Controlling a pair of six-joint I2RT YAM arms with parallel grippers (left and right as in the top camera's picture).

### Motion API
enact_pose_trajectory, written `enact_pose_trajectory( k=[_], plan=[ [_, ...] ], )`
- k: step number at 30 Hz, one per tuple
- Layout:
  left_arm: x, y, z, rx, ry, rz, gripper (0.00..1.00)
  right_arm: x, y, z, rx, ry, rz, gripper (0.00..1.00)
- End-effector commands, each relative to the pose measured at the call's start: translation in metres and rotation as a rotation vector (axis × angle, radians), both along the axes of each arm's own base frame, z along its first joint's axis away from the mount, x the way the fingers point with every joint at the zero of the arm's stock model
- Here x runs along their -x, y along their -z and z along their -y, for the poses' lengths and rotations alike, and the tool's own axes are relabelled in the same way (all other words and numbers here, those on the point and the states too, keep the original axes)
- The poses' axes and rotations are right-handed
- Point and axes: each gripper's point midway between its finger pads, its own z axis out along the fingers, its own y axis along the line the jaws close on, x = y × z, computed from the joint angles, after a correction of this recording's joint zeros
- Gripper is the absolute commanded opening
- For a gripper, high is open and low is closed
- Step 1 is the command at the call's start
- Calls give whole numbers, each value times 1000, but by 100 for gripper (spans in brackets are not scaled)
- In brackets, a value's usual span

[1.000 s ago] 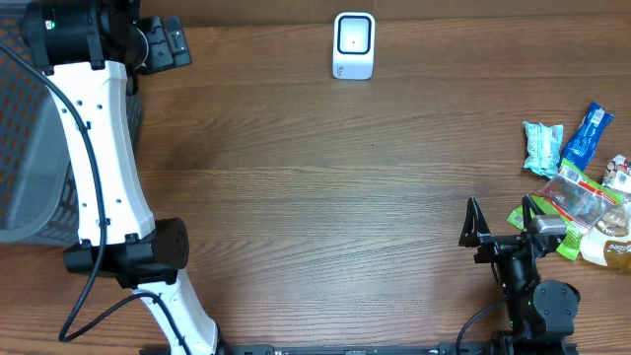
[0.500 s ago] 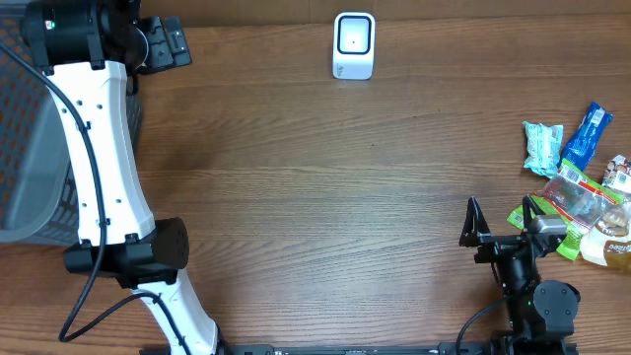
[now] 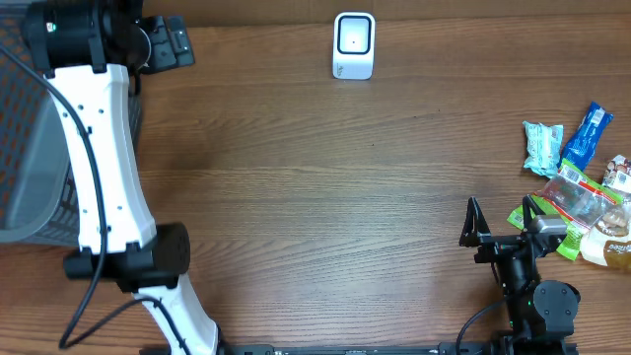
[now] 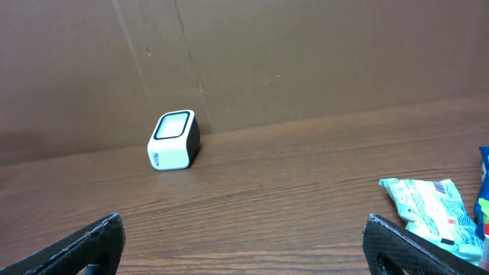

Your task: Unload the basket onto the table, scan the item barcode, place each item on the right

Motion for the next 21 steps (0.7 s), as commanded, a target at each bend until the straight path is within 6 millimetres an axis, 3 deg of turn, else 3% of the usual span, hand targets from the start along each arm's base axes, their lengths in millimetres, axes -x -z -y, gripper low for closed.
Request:
enact_pose_trajectory(
  k=[1,4,5,9,11,15,18,21],
  plan=[
    [50,-63,25,-14,66,145,100,0,2,0,-3,3,4,100],
    [90,-71,35,-12,95,153,100,0,2,0,-3,3,4,100],
    [109,-73,30,-56,86,155,100,0,2,0,-3,3,4,100],
    [144,-79,17,-102,33,249,100,0,2,0,-3,3,4,100],
    [149,-83,14,-133,43,378,100,0,2,0,-3,3,4,100],
    [138,-75,39,-233,284,692,100,0,2,0,-3,3,4,100],
    [142,-51,49,-267,355,798,100,0,2,0,-3,3,4,100],
    [147,-16,49,-282,351,883,100,0,2,0,-3,3,4,100]
  ],
)
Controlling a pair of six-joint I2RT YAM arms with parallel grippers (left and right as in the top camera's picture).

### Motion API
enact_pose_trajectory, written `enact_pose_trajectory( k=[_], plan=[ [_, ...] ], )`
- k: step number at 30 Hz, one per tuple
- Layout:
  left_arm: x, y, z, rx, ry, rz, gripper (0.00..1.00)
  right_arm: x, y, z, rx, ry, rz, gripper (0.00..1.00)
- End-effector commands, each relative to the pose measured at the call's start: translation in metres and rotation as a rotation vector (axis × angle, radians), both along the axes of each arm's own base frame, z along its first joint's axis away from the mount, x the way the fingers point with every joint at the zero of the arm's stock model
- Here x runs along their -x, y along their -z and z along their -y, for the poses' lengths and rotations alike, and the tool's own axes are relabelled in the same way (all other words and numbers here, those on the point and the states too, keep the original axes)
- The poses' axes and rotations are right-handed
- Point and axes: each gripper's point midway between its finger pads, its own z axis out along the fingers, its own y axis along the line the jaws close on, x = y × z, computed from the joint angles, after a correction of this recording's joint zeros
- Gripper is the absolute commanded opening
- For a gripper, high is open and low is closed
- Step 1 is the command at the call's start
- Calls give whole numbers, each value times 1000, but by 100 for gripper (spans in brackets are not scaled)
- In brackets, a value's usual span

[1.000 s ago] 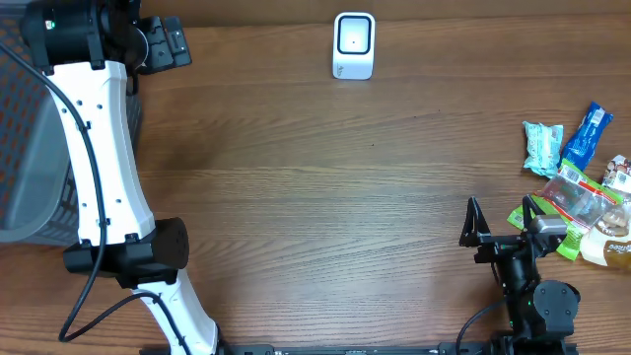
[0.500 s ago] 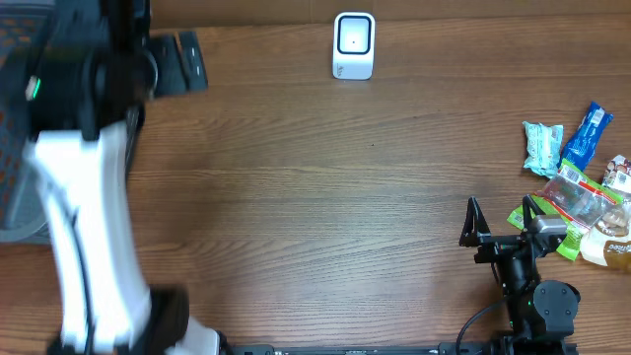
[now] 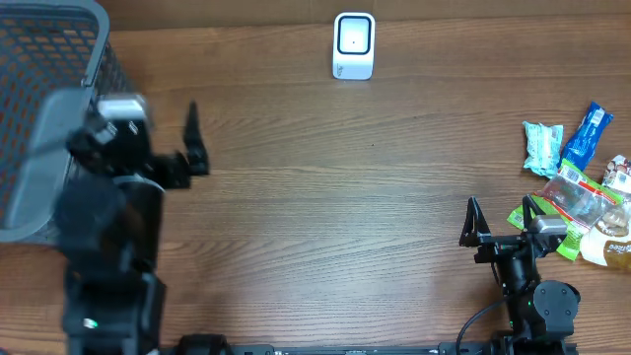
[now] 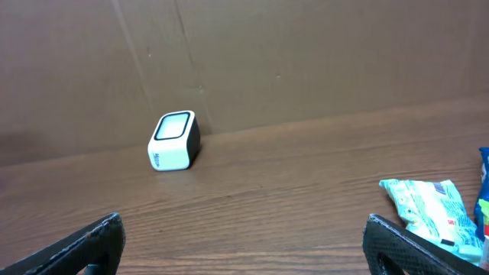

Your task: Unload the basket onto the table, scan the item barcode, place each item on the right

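The white barcode scanner (image 3: 354, 44) stands at the back middle of the table, its window facing up; the right wrist view has the scanner (image 4: 174, 140) far ahead to the left. Several snack packets lie at the right edge, among them a teal packet (image 3: 541, 148) and a blue one (image 3: 588, 135). The teal packet (image 4: 422, 208) lies just beyond my right finger. My right gripper (image 3: 501, 219) rests low at the front right, open, with only bare wood between its fingers (image 4: 244, 248). My left gripper (image 3: 138, 133) hovers beside the basket, blurred, jaws apart and holding nothing that I can see.
A grey mesh basket (image 3: 49, 39) fills the back left corner, partly under my left arm. A brown cardboard wall (image 4: 306, 53) closes off the back of the table. A green packet (image 3: 567, 242) and a jar-like item (image 3: 611, 237) lie next to my right arm.
My left arm has come back from its reach over the basket's far corner. Its gripper now sits lower and nearer, by the basket's right side. The right arm and packets have not moved.
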Motion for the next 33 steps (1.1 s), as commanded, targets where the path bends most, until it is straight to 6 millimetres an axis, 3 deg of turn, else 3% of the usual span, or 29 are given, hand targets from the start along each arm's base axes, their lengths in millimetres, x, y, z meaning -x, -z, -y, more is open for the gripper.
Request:
enact_pose_trajectory(
  k=[1,7,11,16,17,22,33],
  plan=[
    [9,45,9,-76,66,65,100,0,3,0,-2,4,1,100],
    [16,108,16,-77,98,169,100,0,3,0,-2,4,1,100],
    [35,149,15,-102,94,195,100,0,3,0,-2,4,1,100],
    [47,185,12,-127,84,212,100,0,3,0,-2,3,1,100],
    [49,199,10,-128,78,160,100,0,3,0,-2,4,1,100],
    [52,230,5,-122,65,32,100,0,3,0,-2,4,1,100],
    [51,230,5,-117,64,35,100,0,3,0,-2,4,1,100]
  ],
)
